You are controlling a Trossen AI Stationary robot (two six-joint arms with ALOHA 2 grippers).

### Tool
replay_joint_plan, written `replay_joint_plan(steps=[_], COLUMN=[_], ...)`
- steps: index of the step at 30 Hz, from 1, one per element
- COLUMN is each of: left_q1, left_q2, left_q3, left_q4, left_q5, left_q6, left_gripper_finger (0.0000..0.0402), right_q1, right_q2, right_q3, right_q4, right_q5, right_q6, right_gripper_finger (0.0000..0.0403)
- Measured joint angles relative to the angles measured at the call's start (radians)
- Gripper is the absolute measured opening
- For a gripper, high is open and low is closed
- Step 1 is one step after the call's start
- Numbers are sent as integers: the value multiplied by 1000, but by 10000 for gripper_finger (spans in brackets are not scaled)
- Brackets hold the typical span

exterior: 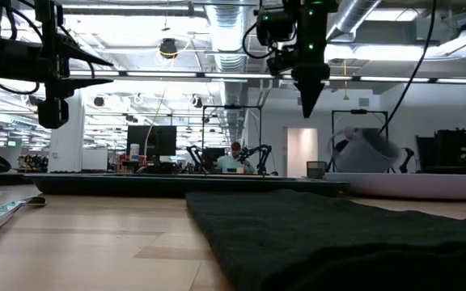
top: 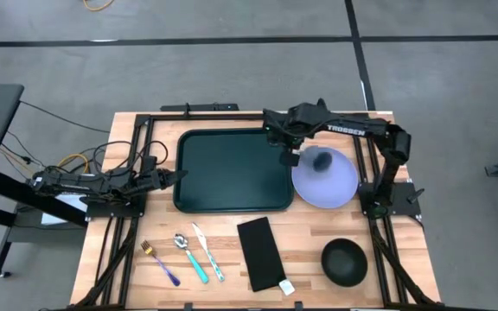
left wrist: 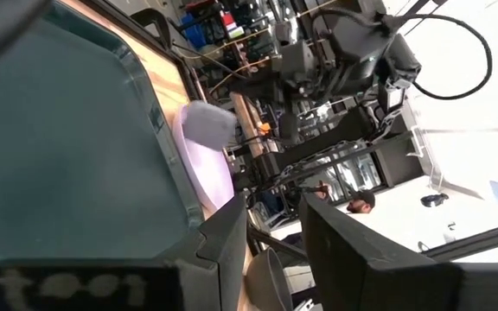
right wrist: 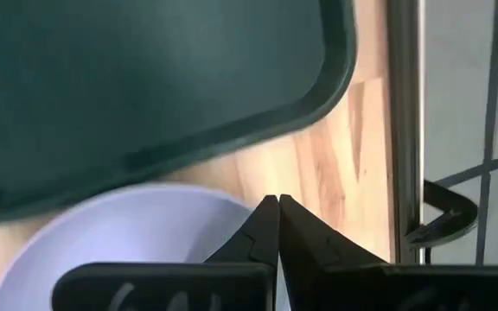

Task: Set up tray
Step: Put the gray mug on the black tray

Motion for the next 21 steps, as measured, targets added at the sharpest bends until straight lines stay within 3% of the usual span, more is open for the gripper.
replay_joint_plan(steps=[13, 21], left_q1=[0, 0], left_q2=[0, 0], left_q3=[0, 0], left_q4=[0, 0], left_q5=[7, 8], left_q6=[0, 0], left_gripper_finger=[100, 100], right_q1=[-35, -15], right_q2=[-9, -42], right_q3=[109, 116], right_q4=[-109, -209], right_q5=[-12, -112], right_q6=[141, 224], right_gripper_finger=[0, 0])
